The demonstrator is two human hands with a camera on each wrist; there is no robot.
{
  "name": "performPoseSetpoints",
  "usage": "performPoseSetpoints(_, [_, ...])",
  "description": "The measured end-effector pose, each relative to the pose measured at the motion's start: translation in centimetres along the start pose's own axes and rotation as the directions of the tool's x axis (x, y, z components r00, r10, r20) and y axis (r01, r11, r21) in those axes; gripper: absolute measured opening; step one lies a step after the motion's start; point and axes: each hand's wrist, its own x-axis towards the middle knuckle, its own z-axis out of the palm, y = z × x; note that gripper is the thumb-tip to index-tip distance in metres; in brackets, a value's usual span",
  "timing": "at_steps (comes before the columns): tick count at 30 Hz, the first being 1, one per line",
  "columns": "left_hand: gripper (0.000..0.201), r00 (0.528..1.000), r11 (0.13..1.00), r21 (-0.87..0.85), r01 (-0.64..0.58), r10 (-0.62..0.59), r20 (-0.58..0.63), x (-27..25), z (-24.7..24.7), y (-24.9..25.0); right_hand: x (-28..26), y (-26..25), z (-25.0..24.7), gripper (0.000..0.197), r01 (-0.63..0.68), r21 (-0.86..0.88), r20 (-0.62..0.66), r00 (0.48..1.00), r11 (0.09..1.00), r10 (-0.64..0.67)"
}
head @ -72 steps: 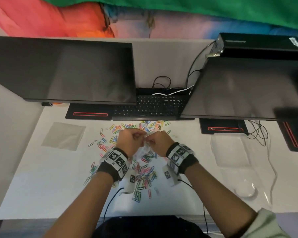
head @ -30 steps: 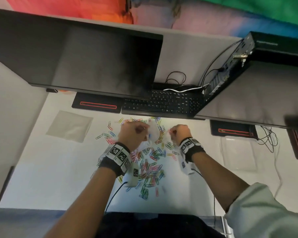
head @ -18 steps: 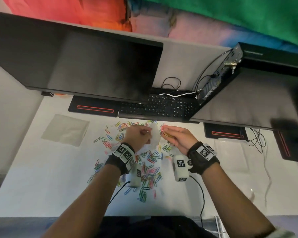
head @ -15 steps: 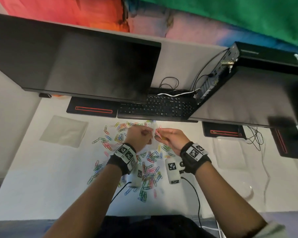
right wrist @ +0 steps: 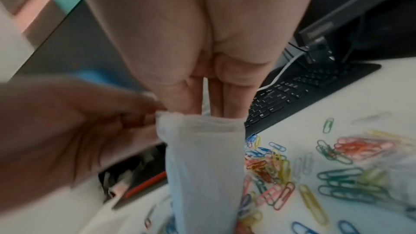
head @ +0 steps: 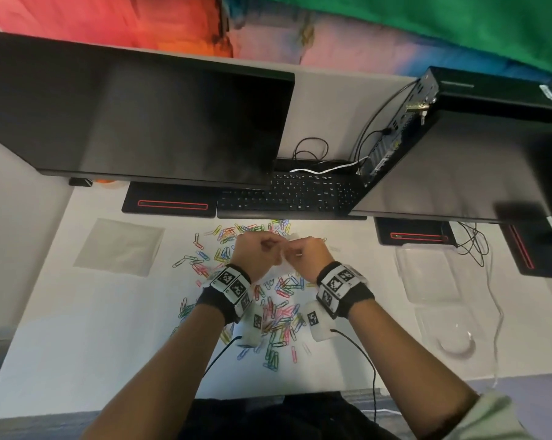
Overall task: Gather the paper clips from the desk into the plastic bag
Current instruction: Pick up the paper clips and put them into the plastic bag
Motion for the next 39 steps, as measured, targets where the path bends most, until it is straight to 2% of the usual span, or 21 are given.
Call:
performPoseSetpoints(2, [0.012, 1.0, 1.0, -0.016, 0.012, -0.012, -0.021, 0.0, -0.5, 0.0, -0.2, 0.5, -1.1, 0.027, 0.002, 0.162, 0.031, 0.999, 0.987, -0.007])
performPoseSetpoints(4, [0.012, 0.999, 1.0, -0.019, 0.014, -0.015, -0.045, 0.0, -0.8, 0.0, -0.3, 1.2, -2.4, 0.03, -0.006, 0.357, 0.049, 0.999, 0.934, -0.012])
performPoseSetpoints(6, [0.013, 0.997, 0.999, -0.028, 0.023, -0.025, -0.068, 0.0, -1.2, -0.1, 0.1, 2.6, -3.5, 0.028, -0.059, 0.541, 0.023, 0.998, 0.839, 0.055])
performPoseSetpoints(7, [0.014, 0.996, 0.999, -0.036, 0.029, -0.032, -0.079, 0.0, -1.4, -0.2, 0.3, 3.6, -3.8, 0.026, -0.091, 0.567, -0.017, 0.992, 0.819, 0.122])
performPoseSetpoints(8, [0.014, 0.995, 0.998, -0.046, 0.035, -0.039, -0.088, 0.0, -1.5, -0.4, 0.7, 4.8, -3.9, 0.024, -0.137, 0.529, -0.069, 0.977, 0.837, 0.203])
performPoseSetpoints(10, [0.014, 0.993, 0.996, -0.075, 0.053, -0.06, -0.104, 0.0, -1.9, -0.6, 1.5, 7.6, -3.8, 0.024, -0.301, 0.245, -0.128, 0.932, 0.922, 0.338])
performPoseSetpoints(11, [0.014, 0.991, 0.994, -0.089, 0.062, -0.072, -0.108, -0.1, -2.1, -0.7, 1.7, 8.9, -3.4, 0.032, -0.381, 0.066, -0.091, 0.918, 0.922, 0.386])
performPoseSetpoints(13, [0.015, 0.989, 0.991, -0.102, 0.083, -0.095, -0.116, -0.2, -2.4, -0.8, 1.8, 10.6, -1.9, 0.055, -0.41, -0.138, 0.024, 0.909, 0.902, 0.416])
performPoseSetpoints(15, [0.015, 0.986, 0.989, -0.107, 0.1, -0.112, -0.12, -0.3, -2.6, -0.7, 1.9, 11.3, 0.0, 0.062, -0.327, -0.212, 0.064, 0.936, 0.921, 0.347])
performPoseSetpoints(17, [0.015, 0.985, 0.988, -0.109, 0.108, -0.121, -0.119, -0.4, -2.8, -0.8, 2.0, 11.3, 1.5, 0.059, -0.213, -0.241, 0.082, 0.968, 0.947, 0.239])
performPoseSetpoints(19, [0.015, 0.985, 0.989, -0.104, 0.109, -0.122, -0.126, -0.5, -3.0, -0.9, 1.6, 10.6, 2.3, 0.057, -0.136, -0.265, 0.118, 0.978, 0.955, 0.172])
performPoseSetpoints(24, [0.013, 0.984, 0.988, -0.116, 0.101, -0.116, -0.137, -0.7, -3.0, -1.1, -0.6, 9.9, 3.0, 0.059, 0.065, -0.481, 0.167, 0.986, 0.874, 0.019])
performPoseSetpoints(30, [0.013, 0.988, 0.99, -0.113, 0.086, -0.099, -0.117, -0.9, -2.2, -1.1, -0.8, 9.9, 4.8, 0.051, 0.169, -0.535, 0.099, 0.986, 0.828, -0.137])
performPoseSetpoints(32, [0.013, 0.989, 0.991, -0.105, 0.086, -0.098, -0.112, -1.0, -2.1, -1.2, -0.4, 10.0, 4.7, 0.041, 0.167, -0.504, 0.072, 0.986, 0.847, -0.151])
performPoseSetpoints(34, [0.013, 0.988, 0.99, -0.1, 0.096, -0.106, -0.108, -1.0, -2.1, -1.3, -0.1, 10.0, 4.3, 0.029, 0.075, -0.408, 0.011, 0.997, 0.91, -0.077])
performPoseSetpoints(36, [0.014, 0.988, 0.989, -0.101, 0.105, -0.115, -0.099, -1.0, -2.2, -1.4, -0.1, 9.8, 3.4, 0.02, -0.124, -0.171, -0.105, 0.989, 0.977, 0.107])
performPoseSetpoints(37, [0.014, 0.989, 0.989, -0.102, 0.108, -0.118, -0.094, -1.0, -2.2, -1.4, -0.2, 9.8, 2.8, 0.018, -0.219, -0.007, -0.143, 0.966, 0.976, 0.215])
performPoseSetpoints(39, [0.014, 0.989, 0.988, -0.101, 0.115, -0.123, -0.086, -1.0, -2.2, -1.4, -0.5, 9.3, 1.4, 0.02, -0.317, 0.286, -0.145, 0.919, 0.905, 0.367])
